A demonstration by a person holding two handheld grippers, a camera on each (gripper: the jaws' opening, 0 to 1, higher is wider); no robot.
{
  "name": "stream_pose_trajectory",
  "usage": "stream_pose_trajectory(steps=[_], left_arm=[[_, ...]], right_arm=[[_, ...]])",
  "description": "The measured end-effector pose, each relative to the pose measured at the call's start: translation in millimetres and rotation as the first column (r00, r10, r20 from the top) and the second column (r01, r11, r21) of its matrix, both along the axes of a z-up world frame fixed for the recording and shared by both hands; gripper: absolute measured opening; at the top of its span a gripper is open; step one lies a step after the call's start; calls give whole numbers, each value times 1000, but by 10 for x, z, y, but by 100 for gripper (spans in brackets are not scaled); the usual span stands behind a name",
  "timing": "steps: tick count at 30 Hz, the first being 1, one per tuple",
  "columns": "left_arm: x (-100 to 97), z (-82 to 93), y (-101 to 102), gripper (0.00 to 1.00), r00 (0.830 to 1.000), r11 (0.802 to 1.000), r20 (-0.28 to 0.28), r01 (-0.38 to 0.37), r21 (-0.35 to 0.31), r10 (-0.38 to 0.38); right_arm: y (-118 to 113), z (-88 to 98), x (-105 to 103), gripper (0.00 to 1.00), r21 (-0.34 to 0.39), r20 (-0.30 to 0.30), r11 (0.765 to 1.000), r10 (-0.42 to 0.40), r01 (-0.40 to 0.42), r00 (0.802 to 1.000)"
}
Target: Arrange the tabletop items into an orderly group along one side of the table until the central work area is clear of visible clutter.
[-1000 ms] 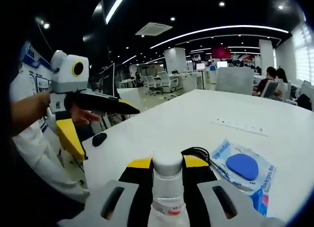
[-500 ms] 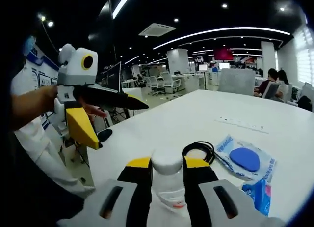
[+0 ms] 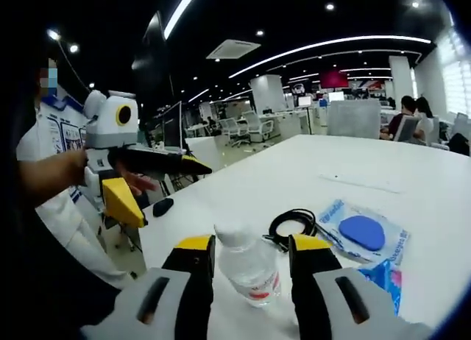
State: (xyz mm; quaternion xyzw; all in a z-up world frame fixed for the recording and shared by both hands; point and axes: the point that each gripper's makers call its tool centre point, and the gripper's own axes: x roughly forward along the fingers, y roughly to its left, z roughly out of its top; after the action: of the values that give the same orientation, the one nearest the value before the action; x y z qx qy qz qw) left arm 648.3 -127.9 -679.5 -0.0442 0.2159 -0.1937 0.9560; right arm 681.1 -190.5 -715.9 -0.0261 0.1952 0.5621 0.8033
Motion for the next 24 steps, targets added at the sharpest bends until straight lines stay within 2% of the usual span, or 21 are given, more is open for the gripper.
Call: stream_pose_trajectory(steps=[7, 12, 17, 24], left_arm=[[26, -76, -96, 90, 1000, 1000, -12, 6, 5, -6], [75, -98, -216, 86, 1000, 1000, -10, 12, 7, -12], [117, -115, -338, 81, 1000, 1000, 2, 20, 11, -20], [169, -226, -479, 74, 1000, 998, -10, -17, 67, 18]], right_arm=[[-366, 88, 227, 50, -12, 42, 998, -54, 55, 998], [-634, 103, 394, 59, -23, 57, 994, -105, 106, 993], [-924, 47, 565, 65, -48, 60, 982, -178, 181, 982], [-1243, -43, 728, 70, -69, 69, 961, -263, 267, 962]])
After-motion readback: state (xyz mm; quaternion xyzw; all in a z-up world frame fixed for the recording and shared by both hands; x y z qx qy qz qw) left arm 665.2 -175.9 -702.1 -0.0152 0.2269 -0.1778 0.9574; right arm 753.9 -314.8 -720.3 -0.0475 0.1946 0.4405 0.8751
